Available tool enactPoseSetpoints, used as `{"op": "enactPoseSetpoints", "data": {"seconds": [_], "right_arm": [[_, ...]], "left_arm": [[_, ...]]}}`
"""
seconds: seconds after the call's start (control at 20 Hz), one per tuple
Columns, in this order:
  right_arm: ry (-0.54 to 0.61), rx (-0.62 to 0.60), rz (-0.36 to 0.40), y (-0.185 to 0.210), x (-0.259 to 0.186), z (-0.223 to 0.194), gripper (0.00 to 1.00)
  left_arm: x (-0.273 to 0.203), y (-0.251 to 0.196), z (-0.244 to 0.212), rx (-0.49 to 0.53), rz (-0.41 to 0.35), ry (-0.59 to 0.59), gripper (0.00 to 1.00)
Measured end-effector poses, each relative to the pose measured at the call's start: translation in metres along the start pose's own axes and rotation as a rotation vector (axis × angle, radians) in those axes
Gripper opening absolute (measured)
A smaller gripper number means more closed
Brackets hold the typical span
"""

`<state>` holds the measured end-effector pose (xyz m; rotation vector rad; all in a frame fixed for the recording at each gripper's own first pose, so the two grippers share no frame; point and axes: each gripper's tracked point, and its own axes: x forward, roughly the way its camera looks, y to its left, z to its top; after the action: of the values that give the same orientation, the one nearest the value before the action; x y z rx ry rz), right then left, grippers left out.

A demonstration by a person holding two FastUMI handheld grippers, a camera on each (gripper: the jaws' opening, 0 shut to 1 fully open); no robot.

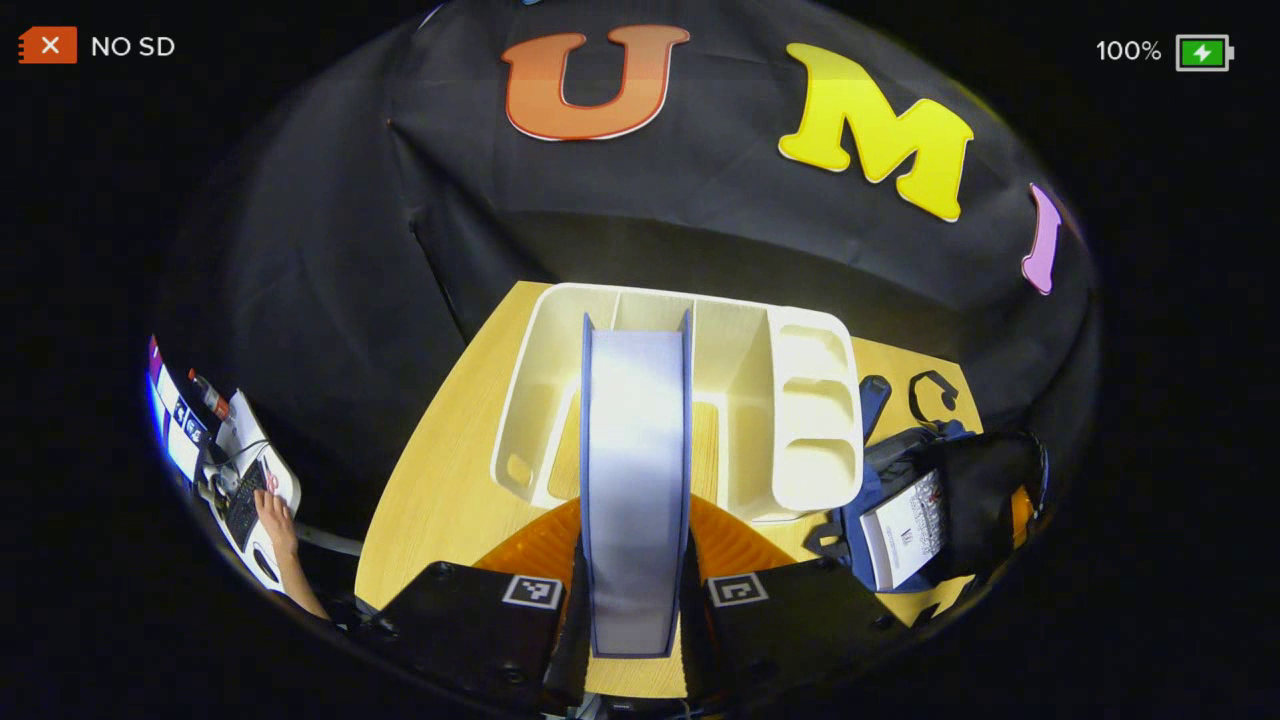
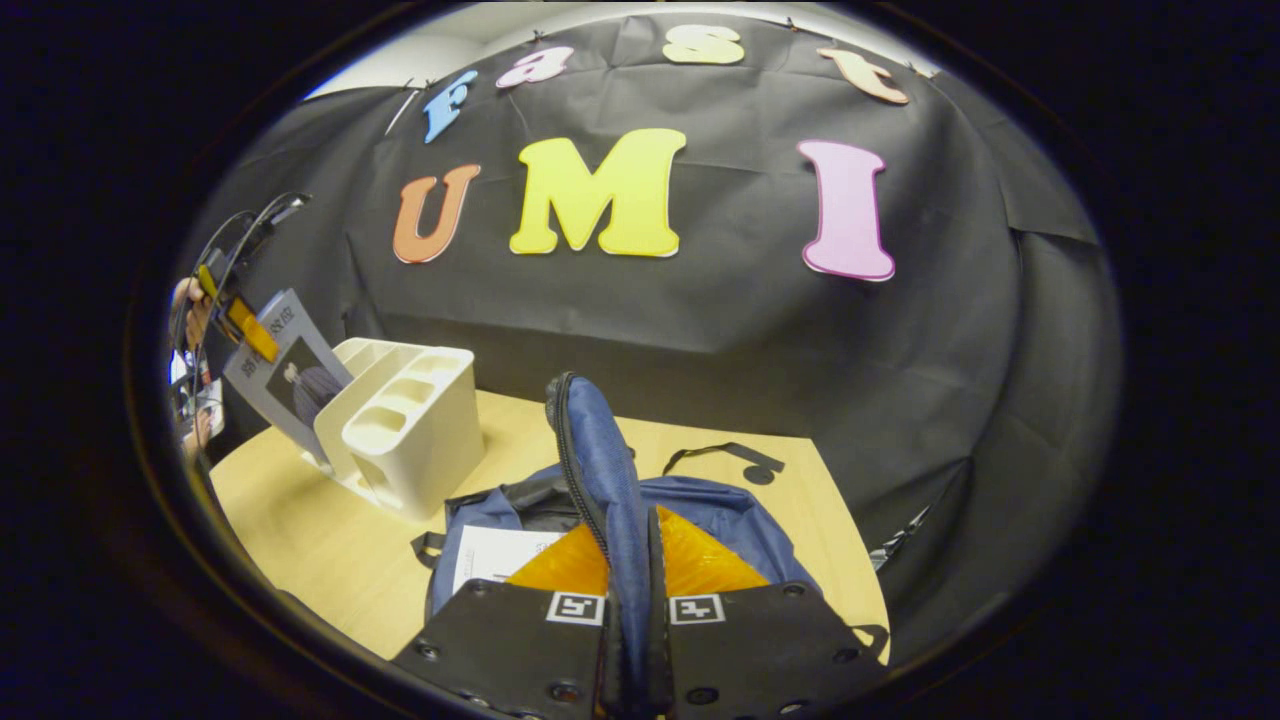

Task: Open the schoolbag, grab two books from the bookshelf and put them into the schoolbag.

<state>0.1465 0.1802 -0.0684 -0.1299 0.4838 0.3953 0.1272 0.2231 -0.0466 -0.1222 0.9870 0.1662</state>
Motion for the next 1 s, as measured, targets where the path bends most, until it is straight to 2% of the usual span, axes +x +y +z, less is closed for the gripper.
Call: {"op": "enactPoseSetpoints", "data": {"seconds": [0.05, 0.15, 0.2, 0.25, 0.3, 0.4, 0.5, 0.55, 0.65, 0.7, 0.8, 0.85, 0.9, 1.0], "right_arm": [[-0.001, 0.006, 0.001, 0.0, 0.0, 0.001, 0.09], [0.002, 0.009, 0.004, 0.001, 0.002, -0.001, 0.09], [0.005, 0.009, 0.004, 0.001, 0.003, -0.002, 0.09], [0.005, 0.007, 0.005, 0.001, 0.003, -0.003, 0.12], [0.004, 0.005, 0.006, 0.002, 0.004, -0.003, 0.09], [0.007, 0.005, 0.009, 0.003, 0.006, -0.004, 0.12], [0.011, 0.005, 0.014, 0.004, 0.008, -0.006, 0.09], [0.012, 0.009, 0.015, 0.005, 0.008, -0.006, 0.09], [0.017, 0.01, 0.017, 0.007, 0.01, -0.007, 0.12], [0.019, 0.006, 0.014, 0.007, 0.011, -0.007, 0.09], [0.022, -0.003, 0.01, 0.009, 0.012, -0.006, 0.12], [0.025, -0.008, 0.009, 0.01, 0.013, -0.005, 0.09], [0.026, -0.007, 0.008, 0.01, 0.013, -0.006, 0.12], [0.032, 0.0, 0.003, 0.009, 0.014, -0.008, 0.09]], "left_arm": [[-0.01, -0.001, -0.002, -0.018, -0.01, -0.015, 0.43], [-0.028, -0.007, -0.014, -0.062, -0.055, -0.025, 0.35], [-0.036, -0.007, -0.021, -0.083, -0.065, -0.024, 0.39], [-0.042, -0.007, -0.028, -0.114, -0.079, -0.025, 0.35], [-0.047, -0.005, -0.037, -0.144, -0.094, -0.023, 0.38], [-0.055, -0.003, -0.059, -0.237, -0.142, 0.006, 0.39], [-0.062, 0.0, -0.083, -0.345, -0.203, 0.038, 0.39], [-0.064, 0.002, -0.096, -0.393, -0.231, 0.052, 0.42], [-0.067, 0.004, -0.117, -0.477, -0.274, 0.069, 0.39], [-0.07, 0.005, -0.126, -0.511, -0.291, 0.068, 0.39], [-0.072, 0.0, -0.14, -0.542, -0.329, 0.077, 0.43], [-0.074, -0.007, -0.148, -0.555, -0.357, 0.086, 0.43], [-0.076, -0.017, -0.152, -0.565, -0.389, 0.097, 0.39], [-0.079, -0.037, -0.163, -0.546, -0.447, 0.118, 0.39]]}}
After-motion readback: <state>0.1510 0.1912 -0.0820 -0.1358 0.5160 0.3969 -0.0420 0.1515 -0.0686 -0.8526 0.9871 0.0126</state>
